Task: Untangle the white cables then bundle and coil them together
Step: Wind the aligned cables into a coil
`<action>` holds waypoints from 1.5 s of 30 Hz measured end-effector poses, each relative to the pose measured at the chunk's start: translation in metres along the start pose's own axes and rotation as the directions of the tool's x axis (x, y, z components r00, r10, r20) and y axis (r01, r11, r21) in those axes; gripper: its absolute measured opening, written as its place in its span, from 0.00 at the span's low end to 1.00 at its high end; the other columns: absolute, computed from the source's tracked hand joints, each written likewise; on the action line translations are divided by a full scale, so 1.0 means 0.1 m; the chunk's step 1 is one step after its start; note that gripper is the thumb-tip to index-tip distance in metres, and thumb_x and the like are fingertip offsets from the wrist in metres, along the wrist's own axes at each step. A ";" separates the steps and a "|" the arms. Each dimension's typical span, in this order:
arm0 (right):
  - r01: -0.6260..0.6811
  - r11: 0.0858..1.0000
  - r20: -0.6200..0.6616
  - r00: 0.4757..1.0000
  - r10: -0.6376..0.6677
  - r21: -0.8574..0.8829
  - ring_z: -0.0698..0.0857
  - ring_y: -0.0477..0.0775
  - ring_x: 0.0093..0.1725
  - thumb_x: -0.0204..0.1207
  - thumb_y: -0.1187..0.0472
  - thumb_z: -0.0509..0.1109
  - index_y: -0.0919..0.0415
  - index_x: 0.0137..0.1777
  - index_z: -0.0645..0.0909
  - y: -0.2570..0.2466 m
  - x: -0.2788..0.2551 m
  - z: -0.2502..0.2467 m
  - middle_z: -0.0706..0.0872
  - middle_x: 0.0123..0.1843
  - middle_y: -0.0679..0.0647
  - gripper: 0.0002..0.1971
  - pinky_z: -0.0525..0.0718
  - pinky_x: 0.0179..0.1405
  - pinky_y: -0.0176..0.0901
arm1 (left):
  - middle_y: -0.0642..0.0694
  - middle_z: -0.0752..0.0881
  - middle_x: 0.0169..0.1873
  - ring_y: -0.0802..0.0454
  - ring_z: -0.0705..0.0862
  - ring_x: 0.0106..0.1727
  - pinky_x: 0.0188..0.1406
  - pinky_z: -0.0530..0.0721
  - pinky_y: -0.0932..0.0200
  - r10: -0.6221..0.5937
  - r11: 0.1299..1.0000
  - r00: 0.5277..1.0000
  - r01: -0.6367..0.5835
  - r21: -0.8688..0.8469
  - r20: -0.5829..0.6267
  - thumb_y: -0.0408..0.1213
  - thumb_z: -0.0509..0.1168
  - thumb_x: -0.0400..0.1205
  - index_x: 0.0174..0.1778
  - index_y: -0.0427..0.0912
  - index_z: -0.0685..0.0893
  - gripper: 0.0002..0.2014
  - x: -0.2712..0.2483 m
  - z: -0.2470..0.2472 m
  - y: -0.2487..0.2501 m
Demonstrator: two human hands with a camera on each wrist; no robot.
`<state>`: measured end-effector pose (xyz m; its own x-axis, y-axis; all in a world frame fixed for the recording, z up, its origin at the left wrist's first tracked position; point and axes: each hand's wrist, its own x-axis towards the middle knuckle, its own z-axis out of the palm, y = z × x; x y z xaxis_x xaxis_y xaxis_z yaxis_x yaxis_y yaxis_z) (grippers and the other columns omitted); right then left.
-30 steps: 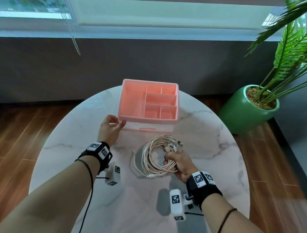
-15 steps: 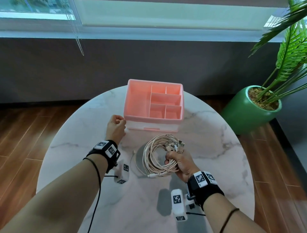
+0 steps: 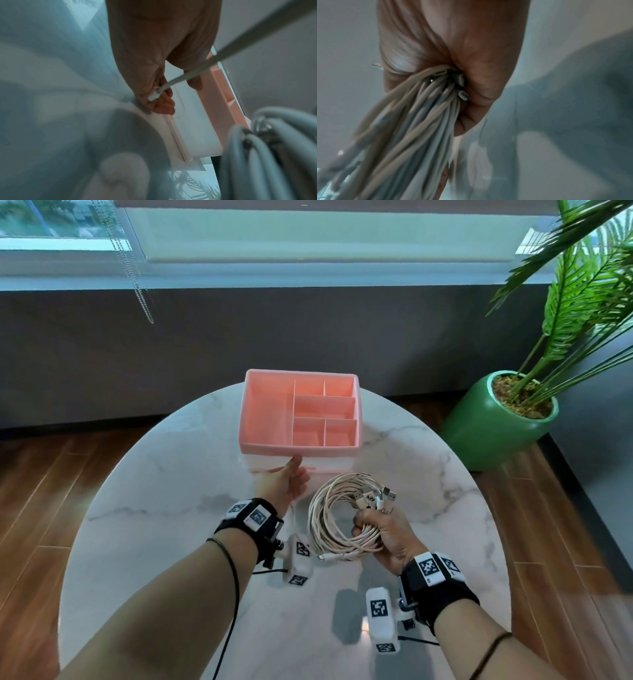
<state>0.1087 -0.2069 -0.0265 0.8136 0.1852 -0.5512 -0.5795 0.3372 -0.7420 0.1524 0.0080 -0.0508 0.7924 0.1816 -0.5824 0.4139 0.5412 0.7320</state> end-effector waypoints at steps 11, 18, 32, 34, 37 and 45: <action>-0.008 1.000 -0.002 1.000 0.008 -0.003 0.79 0.58 0.24 0.64 0.76 0.70 0.70 0.47 0.79 0.03 -0.13 -0.17 0.77 0.31 0.63 0.11 0.82 0.23 0.44 | 0.35 0.90 0.57 0.47 0.92 0.50 0.40 0.87 0.55 -0.059 0.997 0.998 0.058 -0.045 -0.035 0.44 0.71 0.83 0.64 0.33 0.83 0.19 -0.01 0.04 -0.05; 0.025 0.999 0.021 0.999 -0.024 -0.028 0.78 0.57 0.24 0.72 0.81 0.65 0.69 0.44 0.79 0.01 -0.22 -0.11 0.76 0.31 0.62 0.08 0.82 0.22 0.44 | 0.41 0.88 0.46 0.50 0.88 0.45 0.41 0.84 0.58 -0.138 0.990 0.990 0.138 -0.022 0.001 0.38 0.65 0.87 0.49 0.39 0.83 0.06 -0.18 0.01 -0.08; 0.138 0.990 0.054 0.989 -0.138 0.013 0.80 0.56 0.23 0.75 0.80 0.63 0.66 0.40 0.84 -0.37 -0.51 0.04 0.78 0.29 0.61 0.12 0.80 0.22 0.42 | 0.38 0.88 0.45 0.49 0.89 0.39 0.46 0.85 0.55 -0.206 0.978 0.978 0.207 -0.033 0.015 0.35 0.69 0.83 0.51 0.33 0.85 0.07 -0.77 -0.29 -0.39; 0.154 0.988 0.027 0.988 -0.155 0.015 0.81 0.56 0.24 0.75 0.80 0.64 0.66 0.39 0.83 -0.44 -0.50 0.10 0.78 0.30 0.61 0.11 0.81 0.24 0.43 | 0.36 0.89 0.49 0.45 0.89 0.46 0.40 0.88 0.55 -0.222 0.974 0.975 0.222 -0.045 0.009 0.35 0.70 0.82 0.54 0.33 0.86 0.09 -0.85 -0.32 -0.45; 0.188 0.982 -0.039 0.981 -0.188 -0.007 0.82 0.57 0.25 0.74 0.79 0.66 0.68 0.44 0.83 -0.50 -0.41 0.27 0.81 0.30 0.62 0.08 0.84 0.33 0.49 | 0.39 0.88 0.51 0.46 0.88 0.47 0.39 0.87 0.57 -0.235 0.972 0.972 0.235 -0.027 0.016 0.37 0.69 0.83 0.49 0.40 0.86 0.05 -0.96 -0.33 -0.46; 0.272 0.953 -0.186 0.951 -0.246 0.133 0.86 0.55 0.26 0.73 0.74 0.74 0.63 0.51 0.85 -0.47 -0.03 0.85 0.86 0.30 0.57 0.10 0.87 0.31 0.47 | 0.36 0.89 0.54 0.42 0.89 0.51 0.48 0.85 0.52 -0.253 0.966 0.967 0.251 0.065 0.032 0.38 0.62 0.87 0.56 0.37 0.82 0.09 -1.03 -0.40 -0.36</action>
<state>0.1377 -0.1447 0.0423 0.9074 -0.0779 -0.4129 -0.3245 0.4945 -0.8064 0.0381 0.0023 -0.0317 0.6755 0.0121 -0.7373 0.6277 0.5152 0.5836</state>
